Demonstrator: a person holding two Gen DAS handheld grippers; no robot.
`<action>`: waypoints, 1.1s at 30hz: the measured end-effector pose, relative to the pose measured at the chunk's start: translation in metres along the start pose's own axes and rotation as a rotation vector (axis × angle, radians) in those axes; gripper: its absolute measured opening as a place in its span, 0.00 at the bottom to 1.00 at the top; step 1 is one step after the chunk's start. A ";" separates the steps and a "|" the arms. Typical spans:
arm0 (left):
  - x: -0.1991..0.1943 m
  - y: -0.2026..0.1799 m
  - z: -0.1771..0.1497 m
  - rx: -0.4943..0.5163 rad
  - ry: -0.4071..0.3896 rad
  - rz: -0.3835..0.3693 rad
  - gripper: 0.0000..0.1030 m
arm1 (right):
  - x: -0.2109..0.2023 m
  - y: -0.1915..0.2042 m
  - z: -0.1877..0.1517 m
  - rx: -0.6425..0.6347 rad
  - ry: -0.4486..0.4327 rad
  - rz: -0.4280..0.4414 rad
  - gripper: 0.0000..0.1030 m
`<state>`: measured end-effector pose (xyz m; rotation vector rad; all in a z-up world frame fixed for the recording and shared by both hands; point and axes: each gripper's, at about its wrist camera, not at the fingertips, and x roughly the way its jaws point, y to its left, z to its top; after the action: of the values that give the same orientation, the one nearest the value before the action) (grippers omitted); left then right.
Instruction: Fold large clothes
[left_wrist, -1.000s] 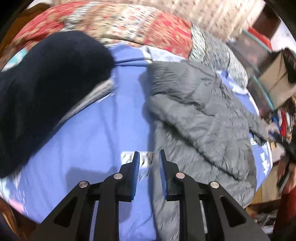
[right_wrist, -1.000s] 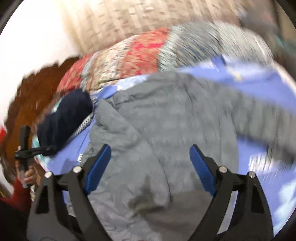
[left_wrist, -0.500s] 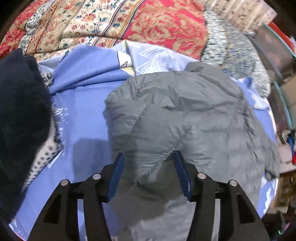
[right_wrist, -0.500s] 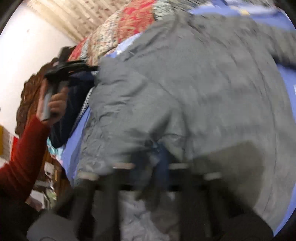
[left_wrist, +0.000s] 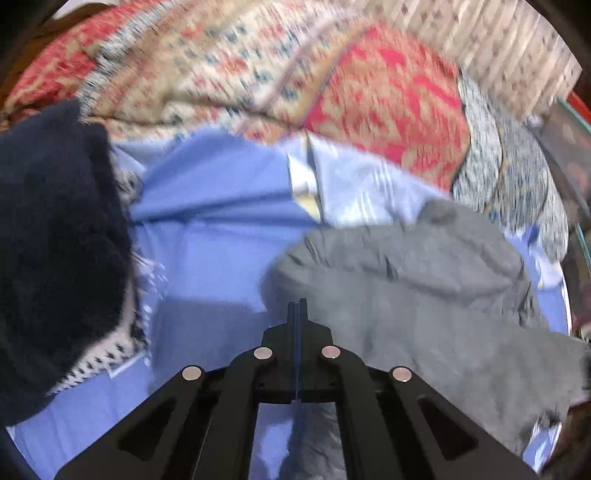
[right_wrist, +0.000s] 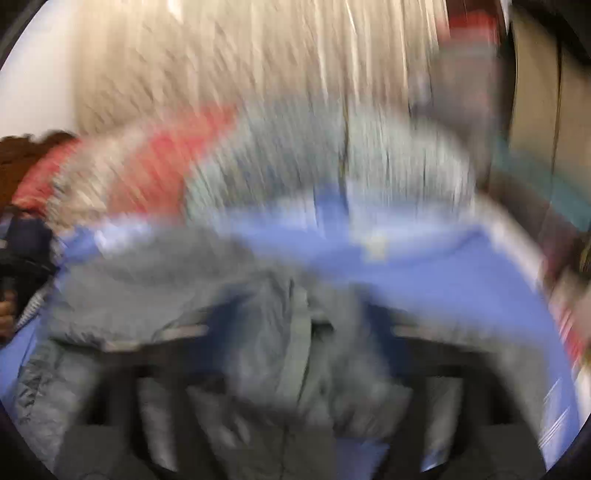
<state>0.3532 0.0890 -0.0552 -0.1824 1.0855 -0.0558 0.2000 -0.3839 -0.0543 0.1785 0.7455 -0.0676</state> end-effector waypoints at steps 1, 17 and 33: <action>0.006 -0.002 -0.001 0.013 0.032 -0.014 0.23 | 0.020 -0.008 -0.010 0.051 0.075 -0.010 0.78; 0.012 0.004 -0.011 -0.019 -0.084 -0.011 0.22 | -0.016 0.015 0.009 0.150 -0.193 0.302 0.06; -0.012 0.062 -0.047 -0.100 -0.068 0.111 0.22 | -0.004 -0.032 -0.044 0.367 0.036 0.259 0.73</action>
<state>0.3033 0.1456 -0.0768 -0.2121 1.0299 0.1035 0.1636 -0.4076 -0.0881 0.6259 0.7357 0.0466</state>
